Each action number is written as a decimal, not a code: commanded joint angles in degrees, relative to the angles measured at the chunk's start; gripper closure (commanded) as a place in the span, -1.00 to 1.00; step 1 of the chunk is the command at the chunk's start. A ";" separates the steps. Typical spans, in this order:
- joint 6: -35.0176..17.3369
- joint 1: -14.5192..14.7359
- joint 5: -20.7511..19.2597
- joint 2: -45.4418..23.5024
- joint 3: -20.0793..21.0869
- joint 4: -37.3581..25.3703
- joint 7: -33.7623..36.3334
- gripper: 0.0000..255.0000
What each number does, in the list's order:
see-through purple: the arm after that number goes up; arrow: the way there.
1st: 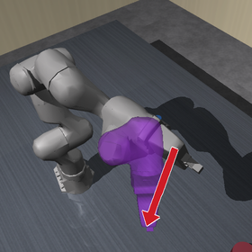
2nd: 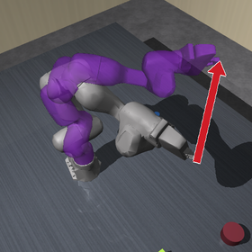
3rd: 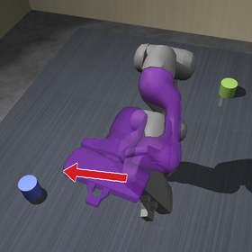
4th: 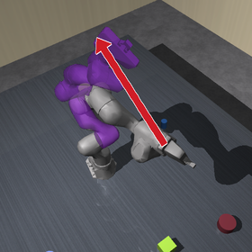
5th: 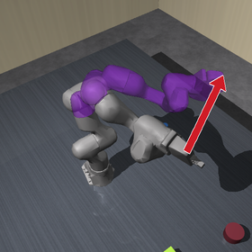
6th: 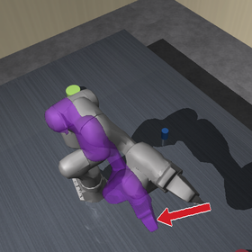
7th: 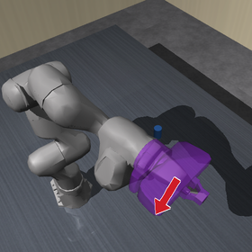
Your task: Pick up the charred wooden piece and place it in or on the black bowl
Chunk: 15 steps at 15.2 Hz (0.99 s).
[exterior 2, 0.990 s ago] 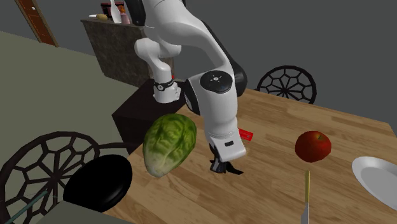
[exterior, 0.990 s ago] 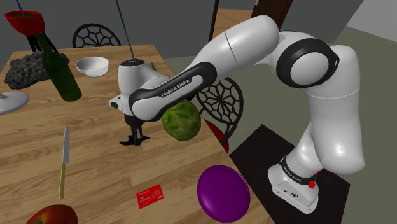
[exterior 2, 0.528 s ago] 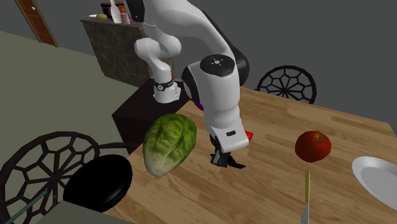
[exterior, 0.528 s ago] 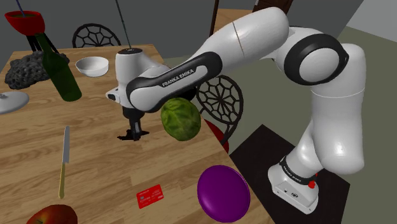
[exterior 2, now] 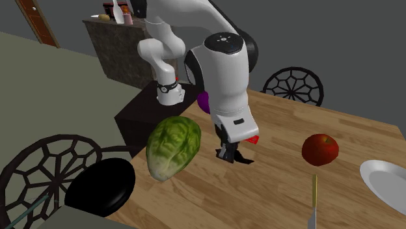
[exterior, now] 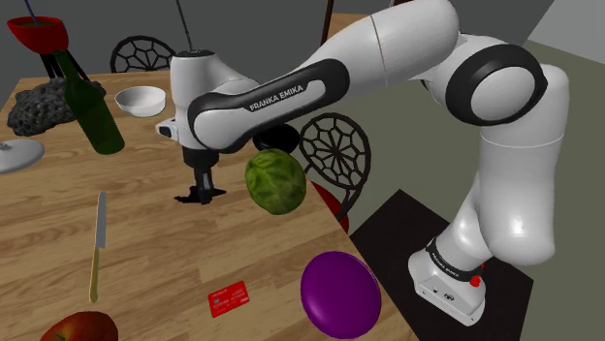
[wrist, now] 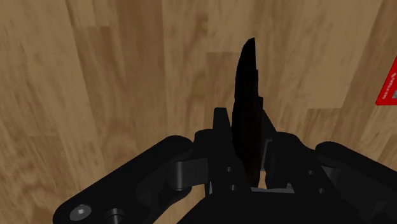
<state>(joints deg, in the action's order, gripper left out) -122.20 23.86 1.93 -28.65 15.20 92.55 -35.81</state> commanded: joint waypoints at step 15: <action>8.43 -2.08 1.12 4.59 -0.06 -3.65 -1.77 1.00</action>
<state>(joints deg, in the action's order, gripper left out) -113.77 22.41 2.92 -24.22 15.34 88.63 -36.71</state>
